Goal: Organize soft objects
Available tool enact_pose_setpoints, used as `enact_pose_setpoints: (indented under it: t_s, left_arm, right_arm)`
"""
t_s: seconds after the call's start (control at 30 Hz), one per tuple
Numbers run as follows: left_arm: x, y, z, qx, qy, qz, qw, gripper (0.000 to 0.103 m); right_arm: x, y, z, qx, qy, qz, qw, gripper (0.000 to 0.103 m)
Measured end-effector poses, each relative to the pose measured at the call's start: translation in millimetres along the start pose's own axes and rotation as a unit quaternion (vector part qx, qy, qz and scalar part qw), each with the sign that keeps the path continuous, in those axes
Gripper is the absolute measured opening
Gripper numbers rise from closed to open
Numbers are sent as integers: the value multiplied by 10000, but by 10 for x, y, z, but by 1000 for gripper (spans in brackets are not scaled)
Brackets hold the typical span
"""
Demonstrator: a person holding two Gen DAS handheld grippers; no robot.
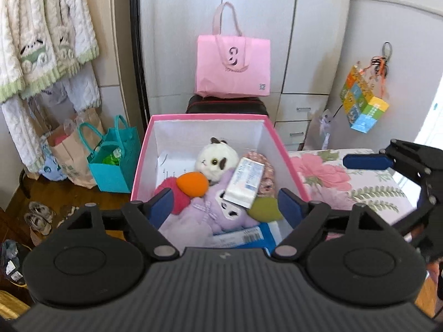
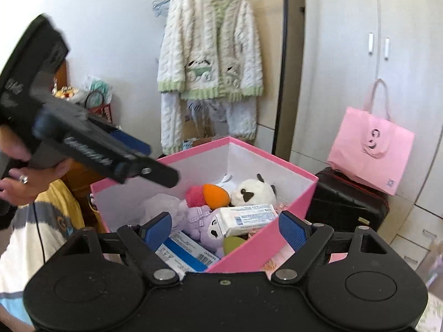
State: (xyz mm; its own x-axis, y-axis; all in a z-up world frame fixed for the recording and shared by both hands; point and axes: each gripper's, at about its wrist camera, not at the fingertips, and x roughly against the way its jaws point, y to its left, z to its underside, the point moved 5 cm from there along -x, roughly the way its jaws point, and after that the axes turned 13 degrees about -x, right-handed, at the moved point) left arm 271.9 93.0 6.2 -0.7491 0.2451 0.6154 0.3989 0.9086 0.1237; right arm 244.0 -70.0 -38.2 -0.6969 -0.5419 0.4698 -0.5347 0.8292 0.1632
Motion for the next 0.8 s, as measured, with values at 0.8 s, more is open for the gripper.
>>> enact_pose_setpoints:
  t_s: [0.8]
  left_arm:
    - [1044,-841,499,-508,-451,-506,9964,103]
  right_arm:
    - [1262,-74,481,-1142,-274,1373,9835,103]
